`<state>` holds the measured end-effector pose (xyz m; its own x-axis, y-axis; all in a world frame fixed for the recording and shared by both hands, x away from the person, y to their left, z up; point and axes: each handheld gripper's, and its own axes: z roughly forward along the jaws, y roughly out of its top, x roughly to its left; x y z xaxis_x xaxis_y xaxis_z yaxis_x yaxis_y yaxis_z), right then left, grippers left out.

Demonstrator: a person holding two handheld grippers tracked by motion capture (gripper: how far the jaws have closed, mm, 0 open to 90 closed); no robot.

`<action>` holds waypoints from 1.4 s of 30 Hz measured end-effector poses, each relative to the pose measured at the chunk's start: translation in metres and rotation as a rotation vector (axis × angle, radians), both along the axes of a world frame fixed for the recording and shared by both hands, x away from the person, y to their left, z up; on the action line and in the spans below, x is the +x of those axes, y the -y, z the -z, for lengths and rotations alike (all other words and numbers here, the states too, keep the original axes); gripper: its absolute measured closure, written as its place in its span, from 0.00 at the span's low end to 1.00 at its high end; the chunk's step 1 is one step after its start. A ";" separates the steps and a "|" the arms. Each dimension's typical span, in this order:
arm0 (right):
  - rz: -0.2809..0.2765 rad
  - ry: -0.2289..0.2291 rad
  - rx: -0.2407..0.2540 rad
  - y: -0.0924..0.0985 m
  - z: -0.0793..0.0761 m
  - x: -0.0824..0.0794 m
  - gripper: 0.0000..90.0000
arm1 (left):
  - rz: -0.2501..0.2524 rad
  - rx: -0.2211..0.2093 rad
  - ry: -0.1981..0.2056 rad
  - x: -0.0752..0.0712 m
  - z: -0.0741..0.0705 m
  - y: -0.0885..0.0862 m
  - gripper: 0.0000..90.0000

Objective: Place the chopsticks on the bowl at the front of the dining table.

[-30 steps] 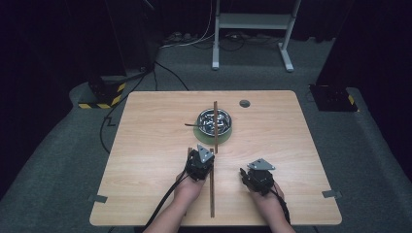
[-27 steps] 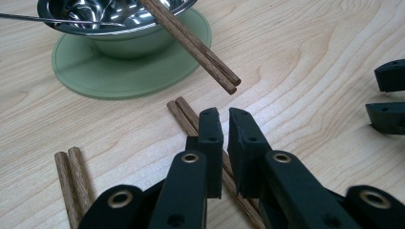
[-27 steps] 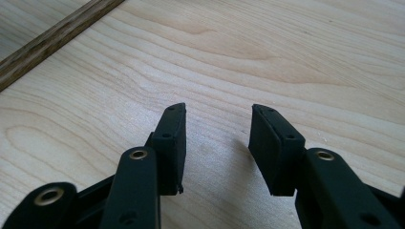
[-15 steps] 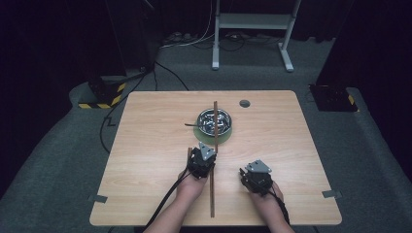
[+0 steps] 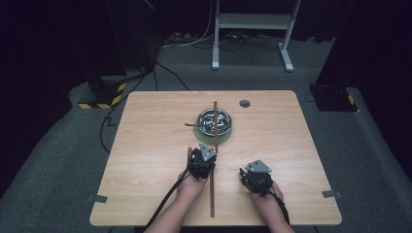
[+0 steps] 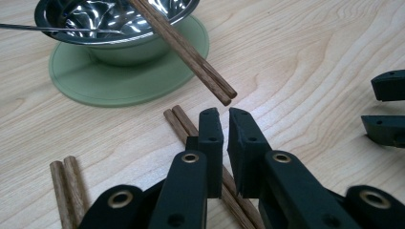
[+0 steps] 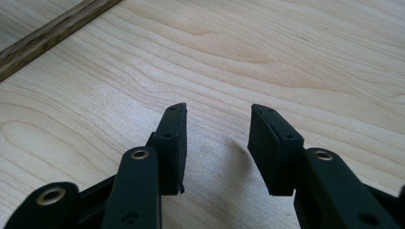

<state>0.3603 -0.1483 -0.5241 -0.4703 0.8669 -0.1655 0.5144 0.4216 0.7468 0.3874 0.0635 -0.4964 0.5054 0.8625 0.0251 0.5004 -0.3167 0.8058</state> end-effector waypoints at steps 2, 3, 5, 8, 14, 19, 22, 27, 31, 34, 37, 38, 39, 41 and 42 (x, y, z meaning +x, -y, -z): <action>-0.001 0.001 -0.001 0.000 0.000 0.000 0.64 | 0.000 -0.003 -0.002 0.000 0.000 0.000 0.93; -0.001 0.001 -0.001 0.000 0.000 0.000 0.64 | 0.001 -0.007 -0.002 0.001 0.000 0.000 0.93; -0.001 0.001 -0.001 0.000 0.000 0.000 0.64 | 0.004 0.000 -0.003 0.002 0.000 0.000 0.93; -0.002 0.002 -0.004 0.000 0.000 0.000 0.64 | 0.002 0.001 -0.004 0.004 0.001 0.000 0.93; -0.002 0.004 -0.005 0.000 0.000 0.000 0.64 | 0.006 0.002 -0.007 0.002 0.001 0.001 0.93; -0.001 0.003 -0.003 0.000 0.000 0.000 0.64 | 0.007 0.003 -0.005 0.001 0.000 -0.001 0.93; 0.001 -0.001 0.001 0.000 0.000 0.000 0.64 | 0.003 -0.004 -0.004 0.000 0.000 -0.004 0.92; 0.000 0.002 -0.002 0.000 0.000 0.000 0.64 | 0.002 -0.008 -0.012 0.000 -0.003 -0.011 0.88; 0.002 0.004 -0.005 0.000 0.000 0.000 0.64 | 0.000 -0.003 -0.017 -0.001 -0.006 -0.021 0.81; 0.004 0.004 -0.007 0.000 0.000 0.000 0.63 | -0.007 0.003 -0.016 -0.003 -0.009 -0.032 0.75; 0.006 0.004 -0.004 0.000 0.000 0.000 0.63 | -0.025 0.009 -0.022 -0.004 -0.011 -0.047 0.68; 0.004 0.006 -0.005 0.001 0.000 0.000 0.63 | -0.035 0.010 -0.023 -0.005 -0.011 -0.053 0.66; 0.005 0.005 -0.004 0.000 0.000 0.000 0.63 | -0.045 0.011 -0.024 -0.005 -0.011 -0.060 0.64; 0.006 0.004 -0.002 0.001 0.000 0.000 0.63 | -0.056 0.020 -0.034 -0.006 -0.011 -0.073 0.58; 0.007 0.001 -0.002 0.000 0.000 0.000 0.63 | -0.066 0.012 -0.036 -0.008 -0.010 -0.081 0.55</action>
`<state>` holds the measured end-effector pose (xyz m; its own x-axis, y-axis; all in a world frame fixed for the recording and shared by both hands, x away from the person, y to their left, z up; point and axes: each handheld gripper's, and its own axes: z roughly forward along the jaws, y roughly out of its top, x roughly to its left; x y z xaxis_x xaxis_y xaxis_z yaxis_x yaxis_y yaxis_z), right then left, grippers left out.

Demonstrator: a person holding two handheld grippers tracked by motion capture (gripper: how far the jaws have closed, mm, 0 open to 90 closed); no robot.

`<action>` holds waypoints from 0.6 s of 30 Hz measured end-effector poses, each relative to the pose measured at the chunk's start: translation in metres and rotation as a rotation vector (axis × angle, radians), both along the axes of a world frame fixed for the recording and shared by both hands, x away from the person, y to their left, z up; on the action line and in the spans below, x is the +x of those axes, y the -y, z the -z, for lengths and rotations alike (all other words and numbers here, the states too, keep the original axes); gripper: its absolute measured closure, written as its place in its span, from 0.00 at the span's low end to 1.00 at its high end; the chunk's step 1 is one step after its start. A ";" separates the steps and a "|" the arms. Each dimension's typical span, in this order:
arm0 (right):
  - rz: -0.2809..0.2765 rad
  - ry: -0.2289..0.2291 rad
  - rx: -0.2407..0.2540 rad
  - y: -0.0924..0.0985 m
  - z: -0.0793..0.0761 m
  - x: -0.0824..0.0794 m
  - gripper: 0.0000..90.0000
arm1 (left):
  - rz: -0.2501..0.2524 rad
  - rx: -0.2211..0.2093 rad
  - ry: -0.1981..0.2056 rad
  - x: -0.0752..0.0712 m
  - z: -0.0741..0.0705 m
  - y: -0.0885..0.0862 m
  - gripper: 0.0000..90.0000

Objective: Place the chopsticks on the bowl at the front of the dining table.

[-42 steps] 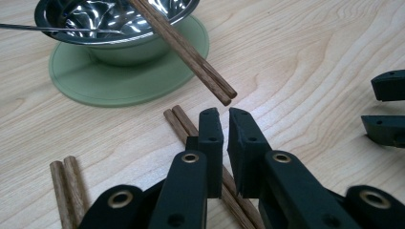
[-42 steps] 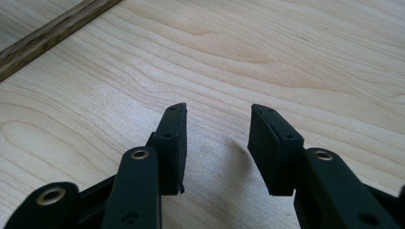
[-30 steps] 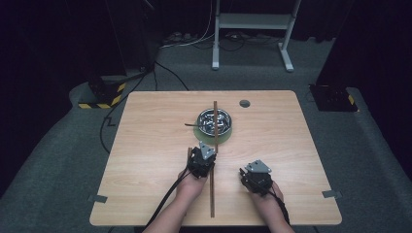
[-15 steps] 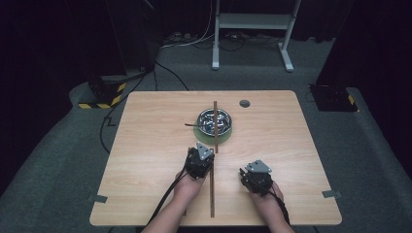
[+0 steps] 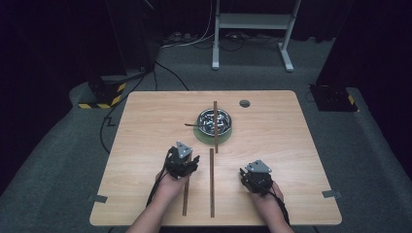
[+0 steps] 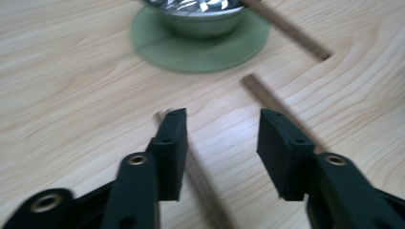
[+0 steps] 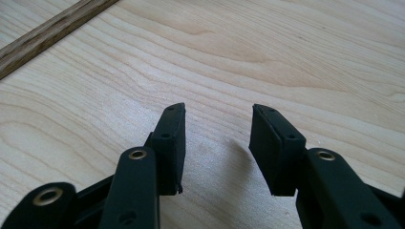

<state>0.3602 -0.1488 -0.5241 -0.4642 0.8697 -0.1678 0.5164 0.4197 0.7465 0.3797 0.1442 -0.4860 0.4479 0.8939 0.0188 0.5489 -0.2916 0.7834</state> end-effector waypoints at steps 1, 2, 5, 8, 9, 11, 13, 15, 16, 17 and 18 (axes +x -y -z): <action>0.000 0.000 0.000 0.000 0.000 0.000 0.63 | -0.009 -0.004 -0.004 -0.001 0.001 -0.008 0.53; 0.001 -0.002 0.001 0.000 0.000 0.000 0.62 | -0.020 -0.004 -0.012 -0.003 0.002 -0.016 0.52; 0.002 -0.005 0.003 0.001 0.000 0.000 0.62 | -0.047 -0.010 -0.037 -0.007 0.008 -0.043 0.47; 0.009 -0.002 0.008 0.000 0.000 0.001 0.61 | -0.082 -0.003 -0.060 -0.013 0.014 -0.069 0.43; 0.010 -0.001 0.006 0.001 0.000 0.001 0.61 | -0.095 0.004 -0.067 -0.016 0.016 -0.077 0.42; 0.009 -0.004 0.009 0.001 0.000 0.001 0.61 | -0.120 0.011 -0.087 -0.022 0.022 -0.093 0.39; 0.008 -0.010 0.013 0.001 0.000 0.001 0.61 | -0.149 0.017 -0.104 -0.029 0.027 -0.108 0.37; 0.008 -0.011 0.015 0.001 0.000 0.001 0.61 | -0.180 0.005 -0.126 -0.037 0.032 -0.123 0.36; 0.011 -0.010 0.018 0.002 0.000 0.001 0.60 | -0.188 0.002 -0.139 -0.041 0.033 -0.130 0.35; 0.009 -0.010 0.020 0.002 0.000 0.002 0.60 | -0.203 -0.008 -0.133 -0.046 0.035 -0.135 0.34; 0.010 -0.022 0.026 0.003 -0.001 0.002 0.60 | -0.213 -0.016 -0.132 -0.050 0.035 -0.140 0.32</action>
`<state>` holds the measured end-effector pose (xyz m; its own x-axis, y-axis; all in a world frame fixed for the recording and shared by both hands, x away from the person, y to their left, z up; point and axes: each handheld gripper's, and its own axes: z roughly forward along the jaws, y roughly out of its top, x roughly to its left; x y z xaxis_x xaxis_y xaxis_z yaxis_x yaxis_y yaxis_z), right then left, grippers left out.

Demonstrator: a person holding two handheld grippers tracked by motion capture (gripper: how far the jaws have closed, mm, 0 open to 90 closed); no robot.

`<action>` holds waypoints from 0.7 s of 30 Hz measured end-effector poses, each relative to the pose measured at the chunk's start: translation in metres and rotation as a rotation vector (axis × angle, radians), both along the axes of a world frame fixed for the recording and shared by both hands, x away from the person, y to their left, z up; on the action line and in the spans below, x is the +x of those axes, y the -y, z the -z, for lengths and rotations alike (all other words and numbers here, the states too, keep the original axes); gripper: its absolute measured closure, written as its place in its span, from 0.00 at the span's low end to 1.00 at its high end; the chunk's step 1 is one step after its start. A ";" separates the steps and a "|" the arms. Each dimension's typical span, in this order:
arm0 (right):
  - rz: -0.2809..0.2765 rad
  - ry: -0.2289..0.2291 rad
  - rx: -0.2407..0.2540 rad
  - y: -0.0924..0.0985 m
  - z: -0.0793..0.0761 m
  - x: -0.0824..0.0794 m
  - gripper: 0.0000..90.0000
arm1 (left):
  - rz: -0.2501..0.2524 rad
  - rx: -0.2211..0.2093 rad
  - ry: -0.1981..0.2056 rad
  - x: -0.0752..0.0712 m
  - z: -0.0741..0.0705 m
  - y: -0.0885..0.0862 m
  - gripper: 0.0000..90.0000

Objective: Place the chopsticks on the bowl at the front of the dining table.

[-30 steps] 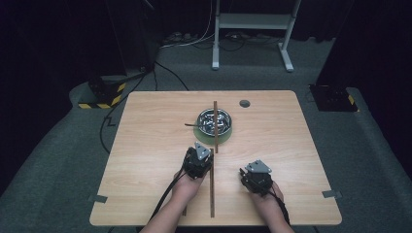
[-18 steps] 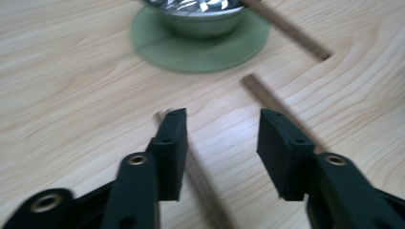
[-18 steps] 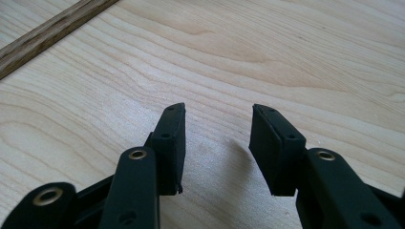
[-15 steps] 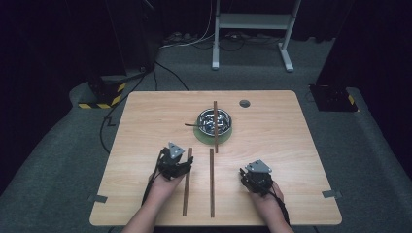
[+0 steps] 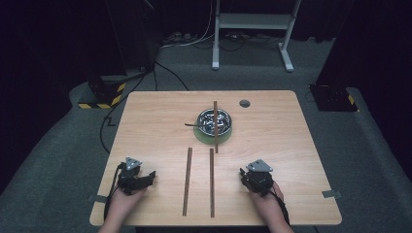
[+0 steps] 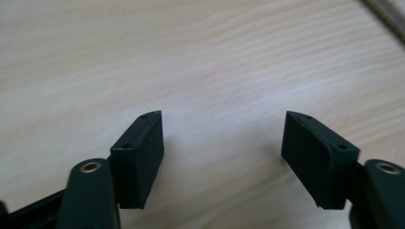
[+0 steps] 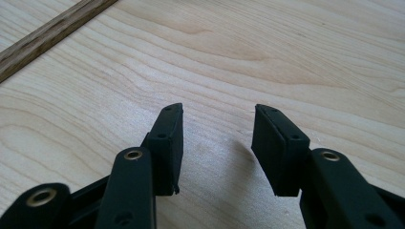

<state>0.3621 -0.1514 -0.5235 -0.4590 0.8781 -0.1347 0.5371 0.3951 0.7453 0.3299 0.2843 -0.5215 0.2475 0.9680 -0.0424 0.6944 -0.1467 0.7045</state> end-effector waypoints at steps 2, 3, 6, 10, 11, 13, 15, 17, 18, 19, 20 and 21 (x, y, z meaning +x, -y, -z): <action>0.003 -0.009 0.017 0.002 0.000 0.002 0.56 | -0.009 -0.004 0.001 -0.006 0.001 -0.006 0.31; 0.003 -0.029 0.036 0.005 0.000 0.003 0.54 | -0.010 -0.001 0.012 -0.009 0.002 -0.007 0.29; -0.005 -0.027 0.023 0.014 -0.001 0.004 0.49 | -0.005 0.022 0.055 -0.016 0.008 -0.006 0.21; 0.044 -0.015 0.018 0.049 0.000 0.011 0.38 | -0.006 0.026 0.055 -0.017 0.008 -0.005 0.18; 0.064 -0.033 0.037 0.061 0.000 0.014 0.36 | -0.008 0.025 0.055 -0.017 0.008 -0.005 0.17; 0.117 -0.061 0.073 0.084 -0.001 0.017 0.33 | -0.006 0.026 0.048 -0.017 0.008 -0.006 0.17; 0.162 -0.079 0.110 0.102 0.000 0.019 0.32 | -0.007 0.024 0.048 -0.017 0.008 -0.006 0.16; 0.186 -0.077 0.121 0.112 0.000 0.019 0.33 | -0.011 0.027 0.049 -0.017 0.008 -0.005 0.16; 0.186 -0.083 0.140 0.113 -0.001 0.019 0.32 | -0.010 0.027 0.050 -0.018 0.008 -0.005 0.16; 0.187 -0.080 0.140 0.113 -0.001 0.019 0.32 | -0.011 0.027 0.050 -0.018 0.008 -0.005 0.16; 0.186 -0.080 0.121 0.112 -0.001 0.019 0.31 | -0.011 0.027 0.050 -0.018 0.008 -0.005 0.16; 0.182 -0.084 0.101 0.109 -0.001 0.018 0.31 | -0.011 0.028 0.051 -0.018 0.008 -0.005 0.16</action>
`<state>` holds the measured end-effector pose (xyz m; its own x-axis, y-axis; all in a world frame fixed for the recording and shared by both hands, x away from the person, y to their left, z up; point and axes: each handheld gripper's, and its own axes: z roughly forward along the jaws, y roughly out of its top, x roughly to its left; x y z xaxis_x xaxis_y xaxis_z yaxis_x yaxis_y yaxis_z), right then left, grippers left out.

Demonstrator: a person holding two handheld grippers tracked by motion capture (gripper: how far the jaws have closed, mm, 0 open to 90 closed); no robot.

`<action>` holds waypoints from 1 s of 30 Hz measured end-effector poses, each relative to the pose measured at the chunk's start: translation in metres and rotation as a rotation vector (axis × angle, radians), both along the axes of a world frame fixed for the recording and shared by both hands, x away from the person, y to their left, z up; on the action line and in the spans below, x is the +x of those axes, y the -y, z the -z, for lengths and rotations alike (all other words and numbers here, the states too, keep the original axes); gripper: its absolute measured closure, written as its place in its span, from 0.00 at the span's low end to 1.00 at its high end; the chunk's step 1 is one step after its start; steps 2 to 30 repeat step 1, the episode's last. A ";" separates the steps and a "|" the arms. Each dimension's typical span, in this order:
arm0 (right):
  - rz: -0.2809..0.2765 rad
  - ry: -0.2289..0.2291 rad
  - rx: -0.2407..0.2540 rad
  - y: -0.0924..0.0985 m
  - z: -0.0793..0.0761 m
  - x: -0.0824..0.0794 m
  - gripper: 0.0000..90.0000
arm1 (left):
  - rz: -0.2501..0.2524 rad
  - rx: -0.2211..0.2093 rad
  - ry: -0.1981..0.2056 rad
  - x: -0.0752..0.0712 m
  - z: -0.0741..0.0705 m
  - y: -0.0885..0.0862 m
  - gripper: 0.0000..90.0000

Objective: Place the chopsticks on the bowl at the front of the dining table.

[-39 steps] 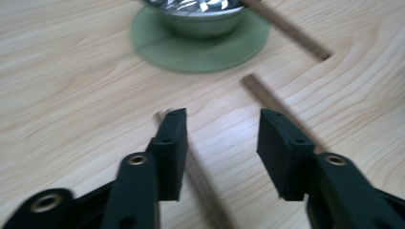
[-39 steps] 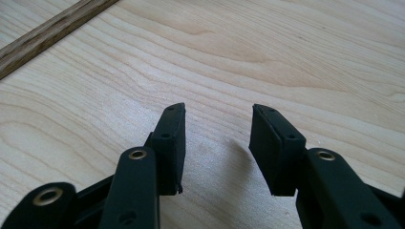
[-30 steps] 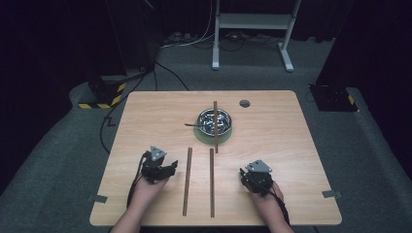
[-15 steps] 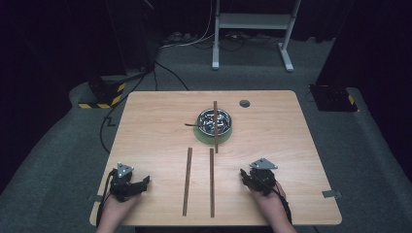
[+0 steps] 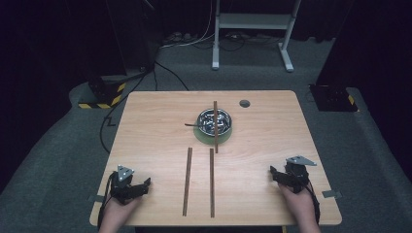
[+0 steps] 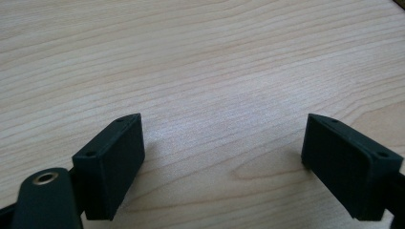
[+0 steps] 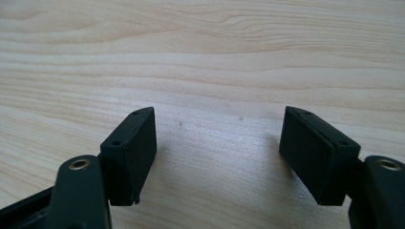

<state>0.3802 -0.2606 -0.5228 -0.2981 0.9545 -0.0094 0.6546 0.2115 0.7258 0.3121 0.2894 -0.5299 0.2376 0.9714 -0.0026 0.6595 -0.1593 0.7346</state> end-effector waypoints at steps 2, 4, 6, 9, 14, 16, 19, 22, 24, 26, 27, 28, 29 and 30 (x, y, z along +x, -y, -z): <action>-0.009 0.006 0.000 -0.002 0.000 0.000 0.31 | -0.001 -0.003 0.002 0.000 0.000 0.000 0.17; -0.009 0.006 0.000 -0.002 0.000 0.000 0.31 | -0.001 -0.003 0.002 0.000 0.000 0.000 0.17; -0.009 0.006 0.000 -0.002 0.000 0.000 0.31 | -0.001 -0.003 0.002 0.000 0.000 0.000 0.17; -0.009 0.006 0.000 -0.002 0.000 0.000 0.31 | -0.001 -0.003 0.002 0.000 0.000 0.000 0.17; -0.009 0.006 0.000 -0.002 0.000 0.000 0.31 | -0.001 -0.003 0.002 0.000 0.000 0.000 0.17; -0.009 0.006 0.000 -0.002 0.000 0.000 0.31 | -0.001 -0.003 0.002 0.000 0.000 0.000 0.17; -0.009 0.006 0.000 -0.002 0.000 0.000 0.31 | -0.001 -0.003 0.002 0.000 0.000 0.000 0.17; -0.009 0.006 0.000 -0.002 0.000 0.000 0.31 | -0.001 -0.003 0.002 0.000 0.000 0.000 0.17; -0.009 0.006 0.000 -0.002 0.000 0.000 0.31 | -0.001 -0.003 0.002 0.000 0.000 0.000 0.17; -0.009 0.006 0.000 -0.002 0.000 0.000 0.31 | -0.001 -0.003 0.002 0.000 0.000 0.000 0.17; -0.009 0.006 0.000 -0.002 0.000 0.000 0.31 | -0.001 -0.003 0.002 0.000 0.000 0.000 0.17; -0.009 0.006 0.000 -0.002 0.000 0.000 0.31 | -0.001 -0.003 0.002 0.000 0.000 0.000 0.17; -0.009 0.006 0.000 -0.002 0.000 0.000 0.31 | -0.001 -0.003 0.002 0.000 0.000 0.000 0.17; -0.009 0.006 0.000 -0.002 0.000 0.000 0.31 | -0.001 -0.003 0.002 0.000 0.000 0.000 0.17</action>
